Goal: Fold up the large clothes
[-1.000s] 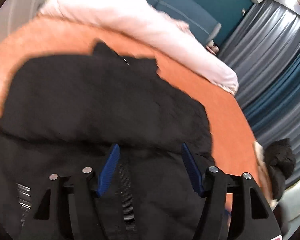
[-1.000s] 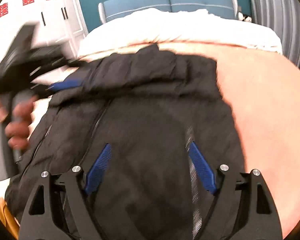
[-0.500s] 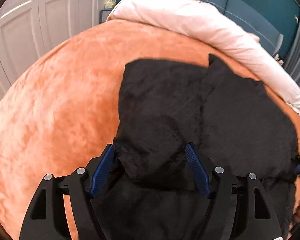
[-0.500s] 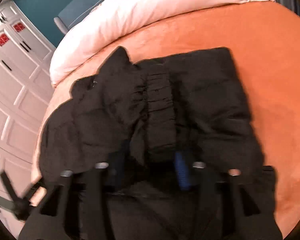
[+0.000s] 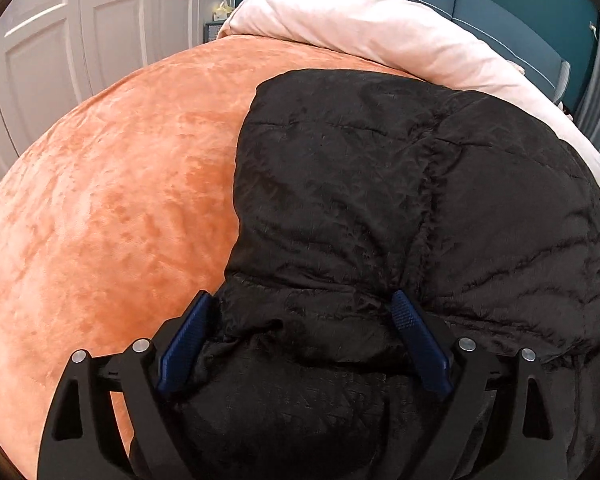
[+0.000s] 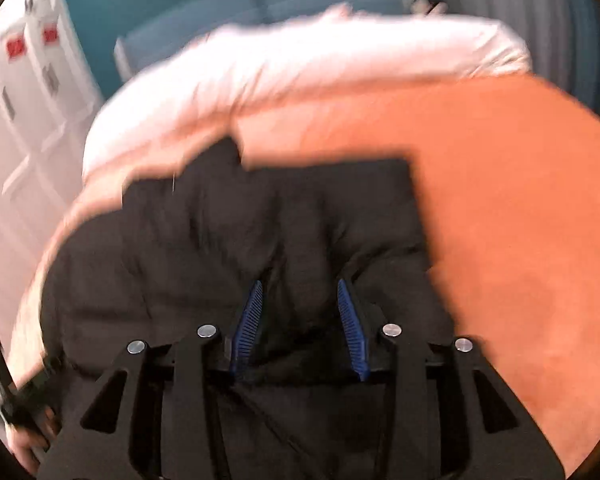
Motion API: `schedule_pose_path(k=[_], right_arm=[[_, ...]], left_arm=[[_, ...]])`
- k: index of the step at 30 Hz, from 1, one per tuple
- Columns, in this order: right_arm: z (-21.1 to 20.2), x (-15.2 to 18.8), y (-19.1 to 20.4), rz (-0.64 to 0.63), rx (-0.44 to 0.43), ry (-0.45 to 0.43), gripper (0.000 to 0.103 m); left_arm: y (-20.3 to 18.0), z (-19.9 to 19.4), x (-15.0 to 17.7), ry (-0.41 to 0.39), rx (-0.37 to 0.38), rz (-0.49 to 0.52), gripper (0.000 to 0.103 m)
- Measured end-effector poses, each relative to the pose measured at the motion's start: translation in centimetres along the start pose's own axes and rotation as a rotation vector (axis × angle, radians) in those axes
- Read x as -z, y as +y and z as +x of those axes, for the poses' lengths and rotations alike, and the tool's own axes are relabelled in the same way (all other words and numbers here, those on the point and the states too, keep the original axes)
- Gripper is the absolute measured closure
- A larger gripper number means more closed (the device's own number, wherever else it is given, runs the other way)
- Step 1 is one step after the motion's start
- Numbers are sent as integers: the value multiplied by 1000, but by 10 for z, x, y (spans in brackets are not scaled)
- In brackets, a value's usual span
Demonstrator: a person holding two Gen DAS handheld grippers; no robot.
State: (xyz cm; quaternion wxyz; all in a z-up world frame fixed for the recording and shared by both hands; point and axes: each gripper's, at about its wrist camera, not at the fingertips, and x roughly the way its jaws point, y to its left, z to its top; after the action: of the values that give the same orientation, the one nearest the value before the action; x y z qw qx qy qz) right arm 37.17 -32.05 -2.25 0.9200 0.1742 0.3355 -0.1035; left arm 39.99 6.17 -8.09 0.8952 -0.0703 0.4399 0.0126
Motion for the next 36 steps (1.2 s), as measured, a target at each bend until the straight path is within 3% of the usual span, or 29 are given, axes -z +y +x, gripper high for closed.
schedule_pose_path(k=[2,3,5,8,11,13,15,16,21,23,31,34,36], right_arm=[[-22,-7,8,9,-23,-84,63],[-25,-15,22,-16,-80,-87,63],[-15,-21,58,-122,-165,-36,63],[21,-3,136,-395,-269,53,65],[53,22,162,-560,-221,116,65],[70,28,143,-587,-127,79,65],[75,18,98,-457,-133,73,68],[75,14,81,-403,-120,65,76],[70,5,21,-292,-69,48,78],[73,10,12,-245,-89,63,78],[87,20,21,-290,-42,131,78],[67,17,29,-310,22,183,76],[21,21,27,-311,20,188,71]], left_arm=[[-1,1,2,-4,-11,4,12],[-2,2,2,-5,-24,9,10],[-5,2,3,-5,-42,14,9],[-4,4,2,-2,-48,11,7],[-3,6,2,1,-49,5,6],[-2,8,2,2,-48,2,5],[-4,9,3,-1,-50,9,5],[-5,10,3,-4,-54,13,5],[-5,10,6,-16,-50,8,5],[-6,10,7,-20,-51,10,5],[-9,11,9,-22,-66,15,5],[-4,5,3,7,-41,-8,5],[6,-14,4,41,-37,-10,5]])
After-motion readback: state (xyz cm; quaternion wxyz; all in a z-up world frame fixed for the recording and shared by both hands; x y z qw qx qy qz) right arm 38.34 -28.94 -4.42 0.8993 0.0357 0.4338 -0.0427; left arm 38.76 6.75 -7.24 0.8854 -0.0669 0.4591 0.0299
